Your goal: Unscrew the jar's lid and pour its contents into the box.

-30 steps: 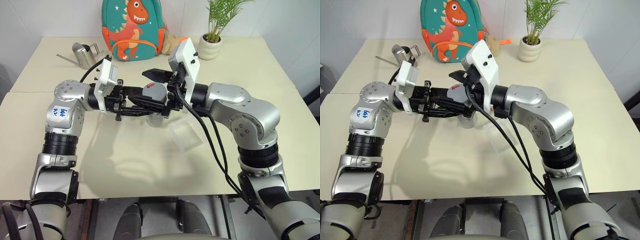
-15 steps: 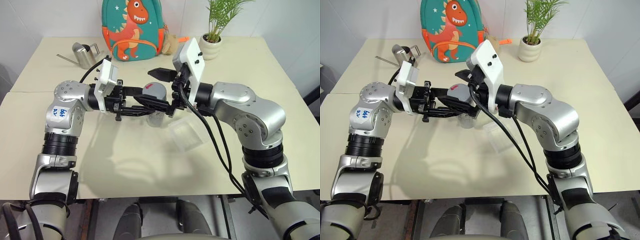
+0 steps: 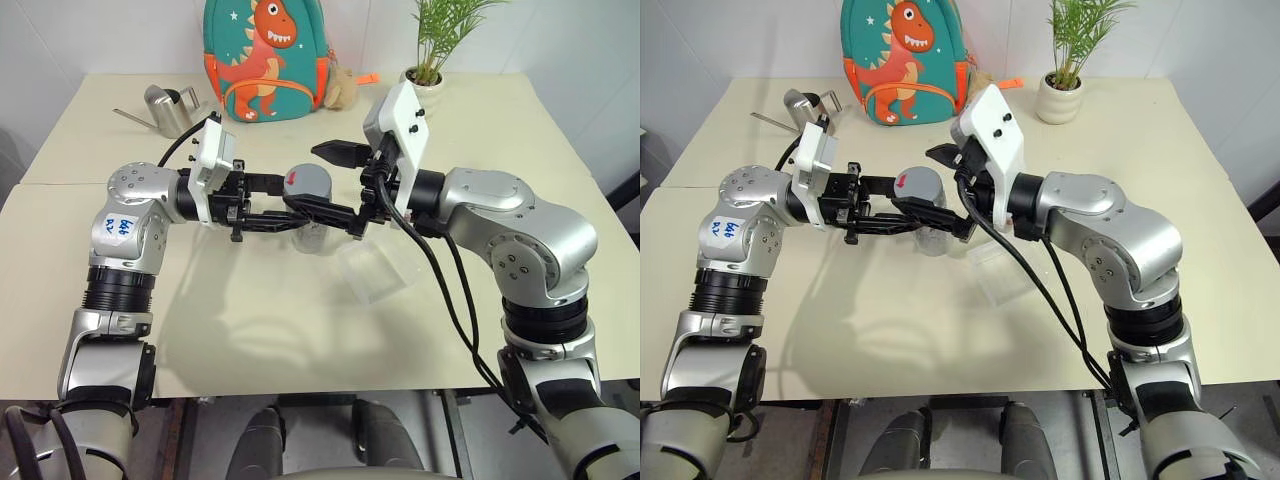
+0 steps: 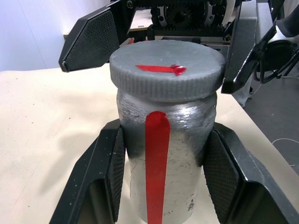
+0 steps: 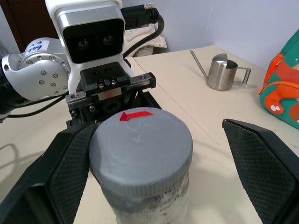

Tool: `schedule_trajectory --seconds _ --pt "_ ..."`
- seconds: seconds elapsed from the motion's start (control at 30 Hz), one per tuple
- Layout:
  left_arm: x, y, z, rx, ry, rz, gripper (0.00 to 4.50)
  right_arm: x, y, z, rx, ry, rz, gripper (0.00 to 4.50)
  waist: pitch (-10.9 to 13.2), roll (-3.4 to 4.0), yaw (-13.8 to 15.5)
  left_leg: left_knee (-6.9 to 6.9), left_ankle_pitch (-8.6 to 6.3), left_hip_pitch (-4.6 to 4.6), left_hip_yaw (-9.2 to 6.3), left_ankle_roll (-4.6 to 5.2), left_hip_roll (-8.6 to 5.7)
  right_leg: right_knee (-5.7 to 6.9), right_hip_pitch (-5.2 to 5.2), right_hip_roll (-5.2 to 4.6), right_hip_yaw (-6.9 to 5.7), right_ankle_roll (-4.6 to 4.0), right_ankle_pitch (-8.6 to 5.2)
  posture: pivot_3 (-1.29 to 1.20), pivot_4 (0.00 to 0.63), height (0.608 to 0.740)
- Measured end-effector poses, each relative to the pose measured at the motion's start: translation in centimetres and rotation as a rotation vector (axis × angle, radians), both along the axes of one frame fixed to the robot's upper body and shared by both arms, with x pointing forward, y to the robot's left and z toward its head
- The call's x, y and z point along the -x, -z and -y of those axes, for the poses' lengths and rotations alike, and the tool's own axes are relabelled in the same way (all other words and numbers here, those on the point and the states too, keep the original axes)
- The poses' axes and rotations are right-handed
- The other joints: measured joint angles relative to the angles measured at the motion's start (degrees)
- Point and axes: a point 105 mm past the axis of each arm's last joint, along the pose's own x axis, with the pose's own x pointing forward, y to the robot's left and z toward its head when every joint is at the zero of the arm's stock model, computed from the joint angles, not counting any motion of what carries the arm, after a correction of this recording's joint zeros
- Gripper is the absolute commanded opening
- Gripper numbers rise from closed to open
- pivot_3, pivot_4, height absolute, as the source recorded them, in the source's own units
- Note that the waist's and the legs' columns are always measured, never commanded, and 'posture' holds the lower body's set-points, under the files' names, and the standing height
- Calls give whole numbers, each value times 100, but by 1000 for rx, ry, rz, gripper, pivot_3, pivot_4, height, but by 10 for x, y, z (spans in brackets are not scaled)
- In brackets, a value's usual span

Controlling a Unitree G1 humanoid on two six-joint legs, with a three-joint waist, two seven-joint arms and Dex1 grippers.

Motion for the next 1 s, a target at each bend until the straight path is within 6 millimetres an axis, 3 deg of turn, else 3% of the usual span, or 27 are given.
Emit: schedule_trajectory --seconds 1.0 --pt "-1 1 -3 -11 -6 -2 2018 10 2 17 39 -2 -20 4489 0 0 3 0 0 -1 0 0 0 -1 0 0 0 0 0 0 150 740"
